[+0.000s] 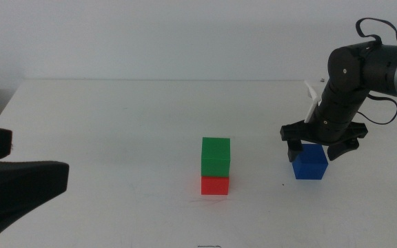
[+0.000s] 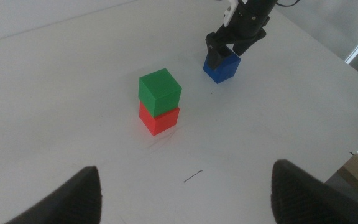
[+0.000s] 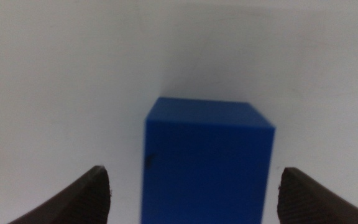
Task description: Stack red cubes first, then green, then blue cubes in a specific spot.
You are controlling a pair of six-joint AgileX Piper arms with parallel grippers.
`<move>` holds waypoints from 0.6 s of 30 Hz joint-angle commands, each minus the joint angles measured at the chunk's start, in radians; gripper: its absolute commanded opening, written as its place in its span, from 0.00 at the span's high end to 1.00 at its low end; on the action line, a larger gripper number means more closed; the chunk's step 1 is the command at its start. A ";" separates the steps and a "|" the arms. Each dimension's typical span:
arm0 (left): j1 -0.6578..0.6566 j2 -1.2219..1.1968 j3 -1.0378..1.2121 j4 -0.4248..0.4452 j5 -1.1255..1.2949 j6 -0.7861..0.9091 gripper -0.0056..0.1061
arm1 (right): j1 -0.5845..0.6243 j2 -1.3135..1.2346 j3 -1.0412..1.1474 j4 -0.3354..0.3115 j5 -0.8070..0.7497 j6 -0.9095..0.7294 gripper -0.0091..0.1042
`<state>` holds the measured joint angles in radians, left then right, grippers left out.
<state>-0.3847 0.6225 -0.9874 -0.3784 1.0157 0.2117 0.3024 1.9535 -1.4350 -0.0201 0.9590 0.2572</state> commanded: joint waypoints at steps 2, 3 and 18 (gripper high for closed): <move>-0.001 0.005 -0.023 -0.027 -0.062 0.000 0.11 | -0.011 -0.037 -0.033 -0.014 -0.035 -0.002 0.15; -0.001 0.005 -0.023 -0.027 -0.062 0.000 0.11 | -0.012 -0.031 -0.033 -0.014 -0.040 -0.002 0.15; -0.001 0.005 -0.023 -0.027 -0.062 0.000 0.11 | 0.040 -0.122 -0.068 -0.025 0.098 0.032 0.93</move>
<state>-0.3847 0.6225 -0.9874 -0.3772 1.0157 0.2117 0.3190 1.9326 -1.4602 -0.0326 1.0146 0.2750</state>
